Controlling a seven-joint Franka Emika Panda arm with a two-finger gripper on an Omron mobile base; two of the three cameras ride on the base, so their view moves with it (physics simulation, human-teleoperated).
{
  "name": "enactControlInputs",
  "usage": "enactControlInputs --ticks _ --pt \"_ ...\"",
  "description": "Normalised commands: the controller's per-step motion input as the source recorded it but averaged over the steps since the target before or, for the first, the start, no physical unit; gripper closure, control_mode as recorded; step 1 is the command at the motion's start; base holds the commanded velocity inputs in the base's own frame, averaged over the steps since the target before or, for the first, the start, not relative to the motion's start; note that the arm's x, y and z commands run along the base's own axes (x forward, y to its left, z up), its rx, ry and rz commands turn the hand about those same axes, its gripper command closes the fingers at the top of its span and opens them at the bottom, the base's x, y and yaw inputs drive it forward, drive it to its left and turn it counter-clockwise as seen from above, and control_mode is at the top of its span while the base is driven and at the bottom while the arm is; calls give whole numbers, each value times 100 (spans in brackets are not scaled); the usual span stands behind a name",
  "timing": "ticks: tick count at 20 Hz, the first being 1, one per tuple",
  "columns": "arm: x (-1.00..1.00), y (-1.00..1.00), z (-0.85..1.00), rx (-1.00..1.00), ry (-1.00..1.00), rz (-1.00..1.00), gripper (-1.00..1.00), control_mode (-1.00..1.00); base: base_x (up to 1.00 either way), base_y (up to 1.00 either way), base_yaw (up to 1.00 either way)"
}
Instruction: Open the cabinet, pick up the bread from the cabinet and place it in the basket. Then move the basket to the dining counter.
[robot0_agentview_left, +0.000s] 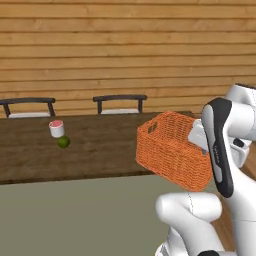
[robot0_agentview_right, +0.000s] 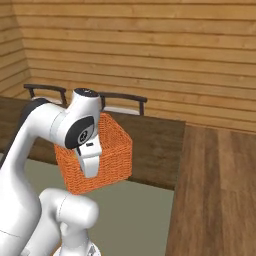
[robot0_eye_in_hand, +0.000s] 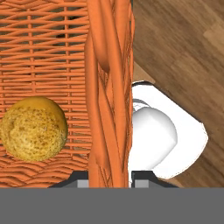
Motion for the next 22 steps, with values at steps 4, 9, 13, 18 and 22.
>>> enactControlInputs --ticks 4,9,13,18,22 --pt "0 0 0 0 0 0 100 100 53 4 0" --pt "0 0 0 0 0 0 100 100 43 1 0" --pt "0 0 0 0 0 0 100 100 58 8 0" --pt "50 7 0 0 0 0 100 -100 11 2 0" --pt "86 9 0 0 0 0 100 -100 0 0 0"
